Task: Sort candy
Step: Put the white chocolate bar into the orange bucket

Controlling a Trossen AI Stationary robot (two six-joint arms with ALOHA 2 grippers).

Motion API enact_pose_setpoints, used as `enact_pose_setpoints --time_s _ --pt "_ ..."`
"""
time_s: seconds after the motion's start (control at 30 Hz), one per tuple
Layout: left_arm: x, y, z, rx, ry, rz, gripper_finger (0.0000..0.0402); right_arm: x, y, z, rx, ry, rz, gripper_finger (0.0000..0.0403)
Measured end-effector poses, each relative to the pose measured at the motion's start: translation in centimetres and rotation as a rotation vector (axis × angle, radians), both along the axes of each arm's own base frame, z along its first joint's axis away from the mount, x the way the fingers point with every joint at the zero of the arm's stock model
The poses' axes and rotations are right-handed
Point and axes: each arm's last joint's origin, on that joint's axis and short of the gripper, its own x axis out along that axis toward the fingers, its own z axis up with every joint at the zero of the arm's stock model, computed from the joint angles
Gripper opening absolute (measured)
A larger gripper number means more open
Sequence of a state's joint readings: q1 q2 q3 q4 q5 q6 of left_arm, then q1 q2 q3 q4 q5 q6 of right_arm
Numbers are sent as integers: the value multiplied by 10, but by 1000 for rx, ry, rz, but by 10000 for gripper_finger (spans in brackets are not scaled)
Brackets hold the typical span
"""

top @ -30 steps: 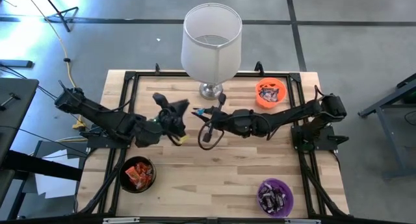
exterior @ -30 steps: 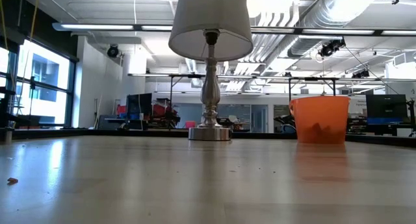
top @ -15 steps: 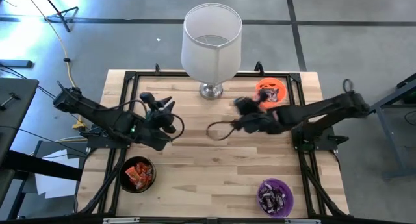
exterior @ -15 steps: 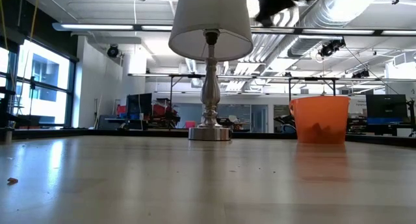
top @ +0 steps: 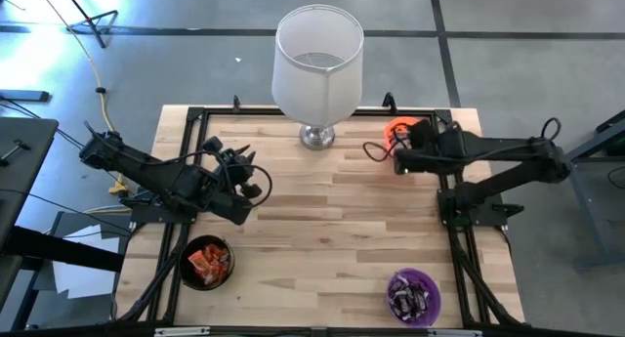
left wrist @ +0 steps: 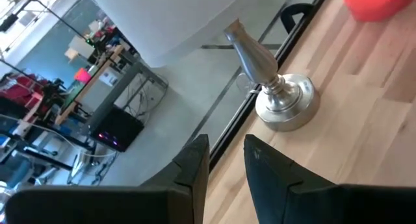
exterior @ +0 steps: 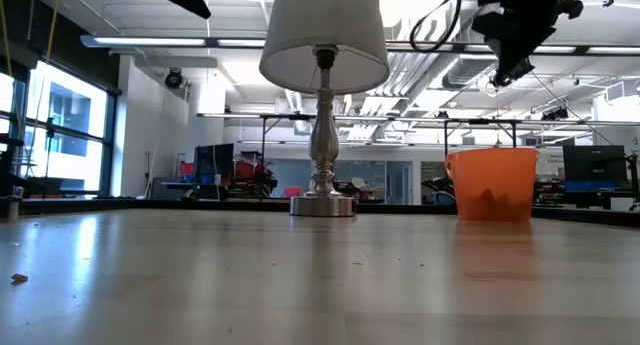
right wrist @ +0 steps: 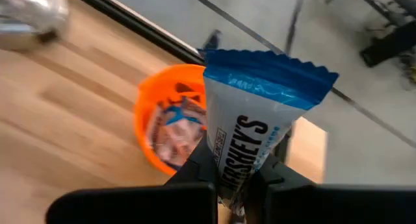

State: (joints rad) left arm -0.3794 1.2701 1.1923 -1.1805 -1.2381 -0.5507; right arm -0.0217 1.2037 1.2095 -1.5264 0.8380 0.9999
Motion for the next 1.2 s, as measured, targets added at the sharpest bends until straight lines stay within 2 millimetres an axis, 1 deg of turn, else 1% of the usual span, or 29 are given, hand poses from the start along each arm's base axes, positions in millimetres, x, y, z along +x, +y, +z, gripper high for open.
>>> enact_pose_setpoints --time_s 0.17,0.33,0.43,0.53,0.67,0.83,0.93,1.03,1.2 --pt "1 3 0 -11 -24 26 85 -3 -25 0 11 118 -17 13" --pt "0 8 0 -5 -7 46 85 -8 -59 -1 96 173 -36 13" --pt "-1 11 -1 -1 9 59 85 -9 -80 0 152 131 -12 13" --pt "-1 12 -1 -8 16 65 85 -10 -99 1 203 53 37 13" --pt "-1 12 -2 -25 23 60 85 -20 -118 1 254 -10 35 13" --pt "-1 12 -2 -37 28 57 85 -30 -129 0 336 -74 35 17" --pt "-1 12 -3 -46 28 56 85 -31 -130 0 357 -86 55 34" --pt "-1 12 -3 -47 27 56 85 -30 -129 0 362 -85 71 68" --pt "-1 12 -3 -47 26 56 85 -30 -129 0 359 -58 104 136"
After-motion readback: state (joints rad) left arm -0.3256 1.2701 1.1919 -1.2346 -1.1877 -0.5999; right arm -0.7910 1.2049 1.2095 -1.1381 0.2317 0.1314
